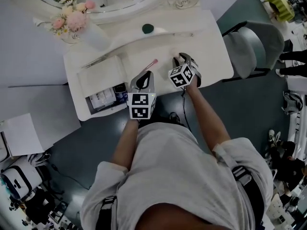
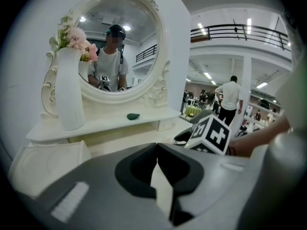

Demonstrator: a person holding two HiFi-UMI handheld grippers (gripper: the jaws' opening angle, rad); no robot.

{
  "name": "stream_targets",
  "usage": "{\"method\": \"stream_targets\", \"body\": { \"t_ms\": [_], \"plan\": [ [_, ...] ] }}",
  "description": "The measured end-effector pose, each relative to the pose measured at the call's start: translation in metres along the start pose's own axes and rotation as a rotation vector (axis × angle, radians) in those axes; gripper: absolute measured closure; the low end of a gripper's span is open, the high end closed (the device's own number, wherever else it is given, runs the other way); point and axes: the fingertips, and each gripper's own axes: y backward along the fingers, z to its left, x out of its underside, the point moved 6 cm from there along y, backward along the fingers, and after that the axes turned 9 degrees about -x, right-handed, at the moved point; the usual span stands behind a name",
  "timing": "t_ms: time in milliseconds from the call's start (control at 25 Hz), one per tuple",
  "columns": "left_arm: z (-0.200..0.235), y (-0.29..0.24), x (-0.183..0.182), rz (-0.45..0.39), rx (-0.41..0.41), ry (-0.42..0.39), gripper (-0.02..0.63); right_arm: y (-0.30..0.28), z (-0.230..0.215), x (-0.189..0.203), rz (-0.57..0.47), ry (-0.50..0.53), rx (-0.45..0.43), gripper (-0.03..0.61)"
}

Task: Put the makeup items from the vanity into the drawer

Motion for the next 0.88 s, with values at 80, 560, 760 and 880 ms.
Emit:
{"method": "stream_targets", "body": {
  "t_ms": [80,560,760,880],
  "plan": [
    [0.001,0.001,0.002,0.005,-0.009,0.001,0.611,0.000,-0.001,-0.002,-0.012,0.003,-0.005,0.440],
    [0.003,0.022,-0.004,-0.036,-0.117,0.041,0.611,0.043,0.013,-0.043,-0.215,-0.038,-0.096,0.451],
    [0.006,0.035,-0.004,-0.055,-0.180,0.089,0.611,0.072,0.029,-0.061,-0.324,-0.113,-0.220,0.454],
    [0.013,0.044,-0.002,-0.063,-0.218,0.129,0.611,0.091,0.045,-0.071,-0.382,-0.190,-0.323,0.454]
  ]
}}
